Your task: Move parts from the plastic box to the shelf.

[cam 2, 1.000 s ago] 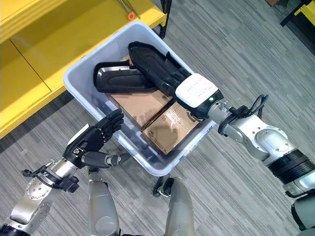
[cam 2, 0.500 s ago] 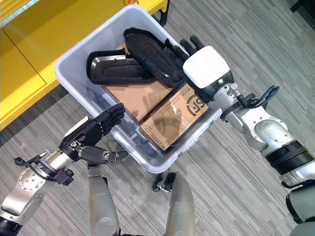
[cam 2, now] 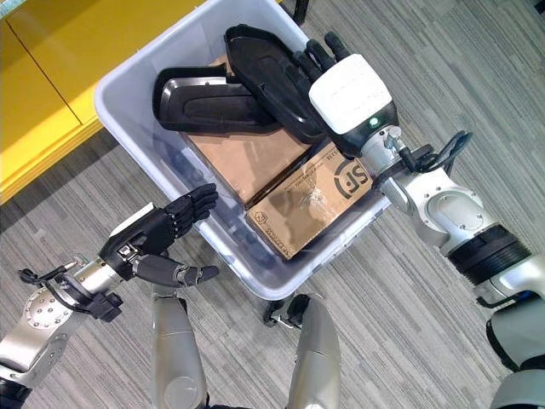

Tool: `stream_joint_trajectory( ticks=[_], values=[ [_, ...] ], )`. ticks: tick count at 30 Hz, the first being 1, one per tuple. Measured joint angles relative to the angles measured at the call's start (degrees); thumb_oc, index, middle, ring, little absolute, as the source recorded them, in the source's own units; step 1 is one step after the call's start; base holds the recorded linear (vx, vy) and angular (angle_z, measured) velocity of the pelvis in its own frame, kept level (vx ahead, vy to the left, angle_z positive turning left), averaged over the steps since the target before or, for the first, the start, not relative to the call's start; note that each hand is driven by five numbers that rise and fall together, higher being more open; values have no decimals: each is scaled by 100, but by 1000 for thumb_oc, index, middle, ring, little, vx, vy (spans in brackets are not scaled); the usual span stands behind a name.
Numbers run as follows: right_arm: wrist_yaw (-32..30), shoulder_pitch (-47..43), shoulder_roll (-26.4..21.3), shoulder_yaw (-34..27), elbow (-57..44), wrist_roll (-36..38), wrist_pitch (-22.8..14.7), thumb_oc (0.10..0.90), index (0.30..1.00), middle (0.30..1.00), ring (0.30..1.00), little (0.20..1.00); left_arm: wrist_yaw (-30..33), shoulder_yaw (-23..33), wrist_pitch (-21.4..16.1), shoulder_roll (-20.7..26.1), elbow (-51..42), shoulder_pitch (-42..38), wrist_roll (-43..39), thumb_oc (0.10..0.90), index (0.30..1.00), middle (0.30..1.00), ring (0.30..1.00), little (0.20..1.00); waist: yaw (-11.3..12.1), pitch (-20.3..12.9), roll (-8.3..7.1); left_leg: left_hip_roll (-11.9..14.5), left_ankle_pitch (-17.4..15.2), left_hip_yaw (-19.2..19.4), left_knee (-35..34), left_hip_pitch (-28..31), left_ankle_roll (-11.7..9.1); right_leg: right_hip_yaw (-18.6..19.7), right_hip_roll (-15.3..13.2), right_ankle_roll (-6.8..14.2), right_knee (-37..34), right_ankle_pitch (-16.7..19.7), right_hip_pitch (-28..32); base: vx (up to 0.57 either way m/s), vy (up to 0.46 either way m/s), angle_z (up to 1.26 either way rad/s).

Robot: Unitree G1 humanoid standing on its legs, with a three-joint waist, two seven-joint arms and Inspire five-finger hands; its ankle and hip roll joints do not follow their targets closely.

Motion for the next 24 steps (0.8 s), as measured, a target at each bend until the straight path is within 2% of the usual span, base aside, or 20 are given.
stream_joint_trajectory(
  ticks=[3, 6, 10, 14, 18, 24],
  values=[
    [0, 0, 0, 1, 1, 9, 20, 900, 1000, 1000, 1000, 1000, 0, 2, 0, 0, 0, -31, -5, 900, 1000, 1000, 1000, 1000, -3, 1, -2, 0, 0, -15, 4, -37, -48, 1, 0, -5, 0, 1, -24, 29, -105, 1],
    [-65, -300, 87, 286, 425, 6, 34, 900, 1000, 1000, 1000, 1000, -19, 1, -1, 235, -18, -108, -28, 900, 1000, 1000, 1000, 1000, 41, 3, -50, -8, -86, -113, 132, -234, -114, -19, -17, -22, 122, -72, -182, 17, -69, 4],
    [-35, -633, 212, 683, 890, 29, 160, 900, 1000, 1000, 1000, 1000, -22, 2, 16, 276, 3, -184, -34, 900, 1000, 1000, 1000, 1000, 208, 11, -74, -10, -39, -169, 204, -441, -206, -42, -53, -58, 264, -90, -386, 20, -68, 4],
    [-30, -693, 386, 732, 1156, 280, 241, 900, 1000, 1000, 1000, 1000, -110, 13, 25, 291, -6, -216, -45, 900, 1000, 1000, 1000, 1000, 268, 11, -75, -11, -36, -232, 211, -535, -208, -93, -73, -62, 291, -104, -432, 1, -71, 5],
    [-32, -971, 403, 902, 1596, 356, 252, 900, 1000, 1000, 1000, 1000, -204, 41, -12, 558, -33, -401, -180, 900, 1000, 1000, 1000, 1000, 299, 10, -92, -30, 5, -347, 233, -812, -278, -160, -132, -122, 452, -170, -690, -3, -70, 9],
    [-36, -1252, 414, 1237, 1920, 356, 244, 900, 1000, 1000, 1000, 1000, -212, 50, -265, 694, -55, -464, -277, 900, 1000, 1000, 1000, 1000, 298, 9, -99, -46, 27, -419, 312, -1104, -272, -165, -217, -224, 721, -287, -1039, -6, -63, 4]
  ],
)
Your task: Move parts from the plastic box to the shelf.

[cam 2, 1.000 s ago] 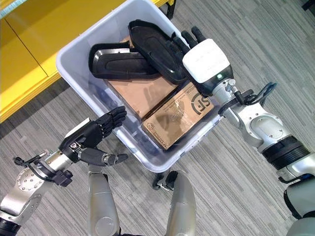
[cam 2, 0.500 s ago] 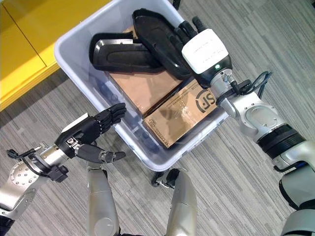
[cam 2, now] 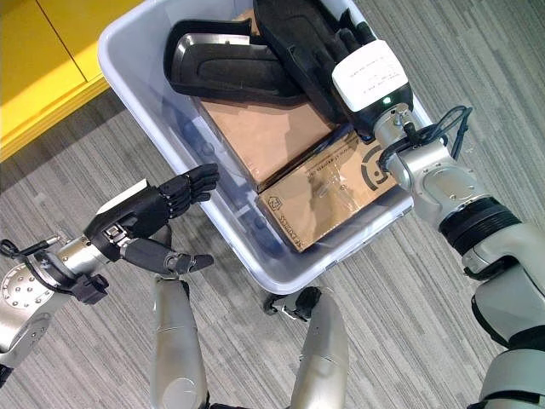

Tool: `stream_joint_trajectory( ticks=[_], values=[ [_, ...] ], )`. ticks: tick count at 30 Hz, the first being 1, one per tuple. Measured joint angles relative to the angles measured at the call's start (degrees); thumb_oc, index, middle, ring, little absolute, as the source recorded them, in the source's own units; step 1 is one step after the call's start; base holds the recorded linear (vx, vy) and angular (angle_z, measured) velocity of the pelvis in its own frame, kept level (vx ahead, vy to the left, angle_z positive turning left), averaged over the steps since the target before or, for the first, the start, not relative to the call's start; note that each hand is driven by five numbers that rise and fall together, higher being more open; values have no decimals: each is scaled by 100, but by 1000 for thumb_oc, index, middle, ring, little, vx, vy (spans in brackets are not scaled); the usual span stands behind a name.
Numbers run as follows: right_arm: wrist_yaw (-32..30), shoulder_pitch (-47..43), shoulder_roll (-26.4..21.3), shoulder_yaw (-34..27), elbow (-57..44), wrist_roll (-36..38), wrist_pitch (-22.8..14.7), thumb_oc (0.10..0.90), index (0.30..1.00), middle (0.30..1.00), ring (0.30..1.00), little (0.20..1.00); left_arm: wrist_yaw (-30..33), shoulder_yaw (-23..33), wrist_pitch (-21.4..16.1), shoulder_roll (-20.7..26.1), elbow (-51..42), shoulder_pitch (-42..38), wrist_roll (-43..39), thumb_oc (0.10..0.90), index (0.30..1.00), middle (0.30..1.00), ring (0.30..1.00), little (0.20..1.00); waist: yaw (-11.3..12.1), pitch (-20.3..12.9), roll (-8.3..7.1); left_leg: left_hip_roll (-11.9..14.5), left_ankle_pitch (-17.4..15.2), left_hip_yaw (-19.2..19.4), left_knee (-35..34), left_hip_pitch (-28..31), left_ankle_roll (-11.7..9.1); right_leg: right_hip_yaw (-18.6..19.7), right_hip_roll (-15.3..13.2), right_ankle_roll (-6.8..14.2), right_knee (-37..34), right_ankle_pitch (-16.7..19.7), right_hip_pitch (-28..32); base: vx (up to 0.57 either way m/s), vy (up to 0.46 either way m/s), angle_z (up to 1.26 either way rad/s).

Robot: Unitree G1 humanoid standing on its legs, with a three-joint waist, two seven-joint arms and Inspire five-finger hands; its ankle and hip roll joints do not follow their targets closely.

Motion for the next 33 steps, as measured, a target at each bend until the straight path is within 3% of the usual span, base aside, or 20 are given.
stream_joint_trajectory(
  ticks=[8, 24, 33],
  values=[
    [-56, -311, -16, 94, 534, 561, 172, 900, 1000, 1000, 1000, 1000, -25, 33, -272, 67, -41, -59, -205, 900, 1000, 1000, 1000, 1000, -11, -10, -22, -35, 48, -86, 34, -347, -3, -25, -82, -63, 252, -119, -398, -20, -49, 4],
    [-28, -587, -155, 108, 494, 545, -121, 900, 1000, 1000, 1000, 1000, -173, 109, -319, 427, -6, -312, -448, 900, 1000, 1000, 1000, 1000, -181, -12, -26, -83, 74, -72, 26, -617, 21, 15, -139, -91, 282, -99, -713, -8, 10, 0],
    [-136, -595, -227, 121, 378, 95, -271, 900, 1000, 1000, 1000, 1000, -173, 110, -356, 417, 78, -293, -613, 900, 1000, 1000, 1000, 1000, -185, -13, -25, -82, 73, -13, 25, -621, 22, 34, -145, -98, 267, -93, -744, -2, 16, 0]
  ],
)
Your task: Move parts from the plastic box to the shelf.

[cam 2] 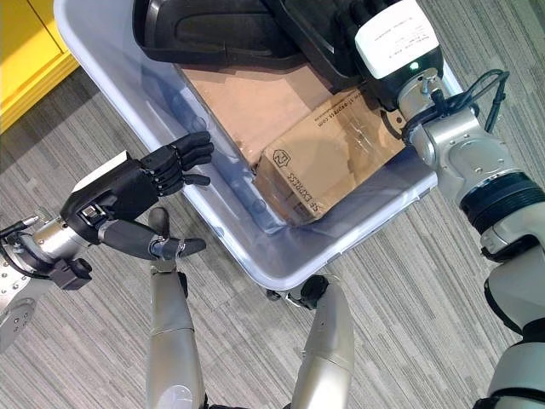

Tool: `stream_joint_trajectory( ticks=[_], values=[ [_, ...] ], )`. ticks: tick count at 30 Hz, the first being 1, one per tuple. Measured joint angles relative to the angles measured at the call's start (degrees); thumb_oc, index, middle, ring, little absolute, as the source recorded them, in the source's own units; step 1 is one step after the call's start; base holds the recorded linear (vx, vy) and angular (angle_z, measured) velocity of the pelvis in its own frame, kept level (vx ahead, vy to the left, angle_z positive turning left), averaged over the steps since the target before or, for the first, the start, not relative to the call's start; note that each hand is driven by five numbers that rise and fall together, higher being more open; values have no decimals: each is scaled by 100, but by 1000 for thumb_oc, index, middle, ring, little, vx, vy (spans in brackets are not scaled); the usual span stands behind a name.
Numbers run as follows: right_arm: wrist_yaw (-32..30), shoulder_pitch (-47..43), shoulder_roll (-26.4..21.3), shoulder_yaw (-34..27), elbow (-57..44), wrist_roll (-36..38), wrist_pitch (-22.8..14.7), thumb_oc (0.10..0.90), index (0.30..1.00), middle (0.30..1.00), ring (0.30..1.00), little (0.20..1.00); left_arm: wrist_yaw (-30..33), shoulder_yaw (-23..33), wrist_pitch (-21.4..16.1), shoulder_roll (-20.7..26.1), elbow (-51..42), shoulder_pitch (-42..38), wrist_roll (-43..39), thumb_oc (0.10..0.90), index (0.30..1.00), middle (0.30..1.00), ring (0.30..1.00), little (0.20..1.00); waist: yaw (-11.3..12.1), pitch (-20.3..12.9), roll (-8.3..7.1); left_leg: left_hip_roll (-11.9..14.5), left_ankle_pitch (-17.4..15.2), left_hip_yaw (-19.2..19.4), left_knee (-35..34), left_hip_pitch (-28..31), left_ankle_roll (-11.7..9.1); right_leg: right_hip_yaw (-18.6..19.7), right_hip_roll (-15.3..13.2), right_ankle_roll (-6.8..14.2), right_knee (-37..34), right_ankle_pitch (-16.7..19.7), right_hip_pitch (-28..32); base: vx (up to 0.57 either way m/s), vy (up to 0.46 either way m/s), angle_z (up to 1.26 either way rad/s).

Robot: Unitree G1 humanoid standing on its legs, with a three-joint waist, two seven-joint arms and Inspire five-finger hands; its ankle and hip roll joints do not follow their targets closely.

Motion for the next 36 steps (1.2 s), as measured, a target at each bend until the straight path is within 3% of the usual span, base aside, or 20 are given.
stream_joint_trajectory(
  ticks=[15, 36],
  values=[
    [28, 58, -104, 92, -140, -63, -7, 900, 1000, 1000, 1000, 1000, 23, -9, -89, -46, 38, 42, 73, 900, 1000, 1000, 1000, 1000, 18, -1, 2, 1, 27, 22, -3, 30, -41, 7, -7, -7, -5, 8, 22, 1, 4, 0],
    [456, 178, 229, -206, -37, 382, 14, 900, 1000, 1000, 1000, 1000, 162, -91, -67, -273, 86, 33, 301, 900, 1000, 1000, 1000, 1000, 30, -23, 48, 0, 71, 71, -126, 178, -11, 8, -8, -20, -50, 18, 100, -2, 3, 0]
  ],
)
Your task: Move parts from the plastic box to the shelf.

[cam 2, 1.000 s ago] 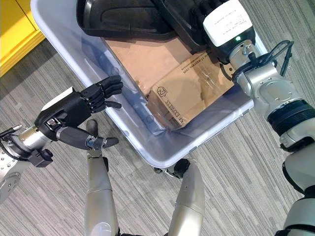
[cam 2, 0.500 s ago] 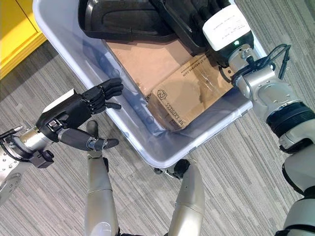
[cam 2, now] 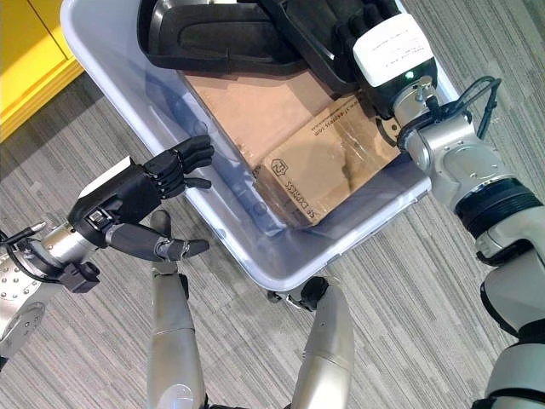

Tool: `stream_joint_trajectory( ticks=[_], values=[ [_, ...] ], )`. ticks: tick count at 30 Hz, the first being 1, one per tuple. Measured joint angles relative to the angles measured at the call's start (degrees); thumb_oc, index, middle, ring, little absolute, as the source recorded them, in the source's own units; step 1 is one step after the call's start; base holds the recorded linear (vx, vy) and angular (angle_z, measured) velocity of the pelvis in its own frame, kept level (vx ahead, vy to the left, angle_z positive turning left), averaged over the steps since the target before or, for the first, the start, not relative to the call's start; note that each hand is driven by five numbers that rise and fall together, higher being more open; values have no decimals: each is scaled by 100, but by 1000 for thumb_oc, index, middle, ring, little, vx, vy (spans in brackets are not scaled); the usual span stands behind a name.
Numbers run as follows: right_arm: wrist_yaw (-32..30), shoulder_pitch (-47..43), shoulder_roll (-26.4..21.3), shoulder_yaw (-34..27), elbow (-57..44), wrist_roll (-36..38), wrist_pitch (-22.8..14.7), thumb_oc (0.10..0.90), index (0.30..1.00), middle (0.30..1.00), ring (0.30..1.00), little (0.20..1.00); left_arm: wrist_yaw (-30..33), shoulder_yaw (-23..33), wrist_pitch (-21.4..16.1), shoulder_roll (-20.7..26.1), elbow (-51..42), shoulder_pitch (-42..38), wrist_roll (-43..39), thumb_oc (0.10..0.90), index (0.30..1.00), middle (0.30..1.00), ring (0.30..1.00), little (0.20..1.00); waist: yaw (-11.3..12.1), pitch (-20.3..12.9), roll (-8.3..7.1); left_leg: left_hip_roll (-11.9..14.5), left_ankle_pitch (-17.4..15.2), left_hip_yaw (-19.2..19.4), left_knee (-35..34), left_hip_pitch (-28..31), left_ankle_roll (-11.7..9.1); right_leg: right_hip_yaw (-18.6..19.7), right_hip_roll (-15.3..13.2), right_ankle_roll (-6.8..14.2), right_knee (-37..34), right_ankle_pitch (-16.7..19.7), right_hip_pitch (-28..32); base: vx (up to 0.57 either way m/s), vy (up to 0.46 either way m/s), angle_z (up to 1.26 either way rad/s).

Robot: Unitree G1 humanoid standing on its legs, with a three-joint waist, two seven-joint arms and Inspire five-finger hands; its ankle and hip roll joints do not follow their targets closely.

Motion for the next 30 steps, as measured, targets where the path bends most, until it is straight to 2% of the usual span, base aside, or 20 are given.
stream_joint_trajectory(
  ticks=[3, 7, 10, 14, 16, 21, 26, 30],
  values=[
    [153, -17, 32, -94, -13, 190, 1, 900, 1000, 1000, 1000, 1000, -1, -24, 84, -59, 9, -27, 10, 900, 1000, 1000, 1000, 1000, 0, -21, 43, 0, 12, 34, -20, 26, 10, 14, 0, 1, -12, 9, 6, 0, 0, 0],
    [261, -129, 315, -76, 203, 185, 31, 900, 1000, 1000, 1000, 1000, -37, -248, 56, -608, 535, -475, 165, 900, 1000, 1000, 1000, 1000, 2, -75, 147, 3, 37, 41, -23, 37, 24, 26, 24, 14, -64, 65, 19, -8, 5, -3],
    [308, -320, 526, 110, 476, 185, 124, 900, 1000, 1000, 1000, 1000, -146, -575, -268, -794, 1151, -988, 224, 900, 1000, 1000, 1000, 1000, -12, -83, 160, 7, 54, 49, -57, 56, 50, 38, 35, 21, -104, 127, 18, -2, 32, -3],
    [364, -358, 702, 197, 635, 177, 275, 900, 1000, 1000, 1000, 1000, -5, -908, -615, -1074, 1564, -1224, 397, 900, 1000, 1000, 1000, 1000, -11, -137, 158, 6, 58, 122, -103, 105, 52, 90, 56, 70, -183, 188, 20, 7, 44, -5],
    [421, -355, 761, 203, 634, 175, 282, 900, 1000, 1000, 1000, 1000, 221, -1063, -689, -1243, 1675, -1308, 539, 900, 1000, 1000, 1000, 1000, -31, -168, 138, 6, 58, 146, -103, 121, 53, 114, 72, 118, -200, 190, 21, 4, 16, -2],
    [563, -352, 858, 198, 639, 173, 285, 900, 1000, 1000, 1000, 1000, 564, -1220, -721, -1503, 1768, -1471, 823, 900, 1000, 1000, 1000, 1000, -64, -191, 116, 14, 62, 173, -97, 141, 58, 133, 80, 78, -196, 229, 26, 2, 23, -1],
    [964, -296, 1249, 198, 690, 177, 280, 900, 1000, 1000, 1000, 1000, 994, -1392, -675, -1673, 1951, -1593, 1137, 900, 1000, 1000, 1000, 1000, -195, -329, -71, 15, 45, 214, -96, 227, 73, 167, 96, 165, -236, 204, 112, -3, 53, -1],
    [1266, -304, 1376, 177, 683, 369, 281, 900, 1000, 1000, 1000, 1000, 1141, -1520, -585, -1801, 2065, -1768, 1288, 900, 1000, 1000, 1000, 1000, -261, -375, -135, 13, 42, 274, -89, 230, 70, 216, 122, 231, -325, 276, 121, 0, 60, -4]
  ],
)
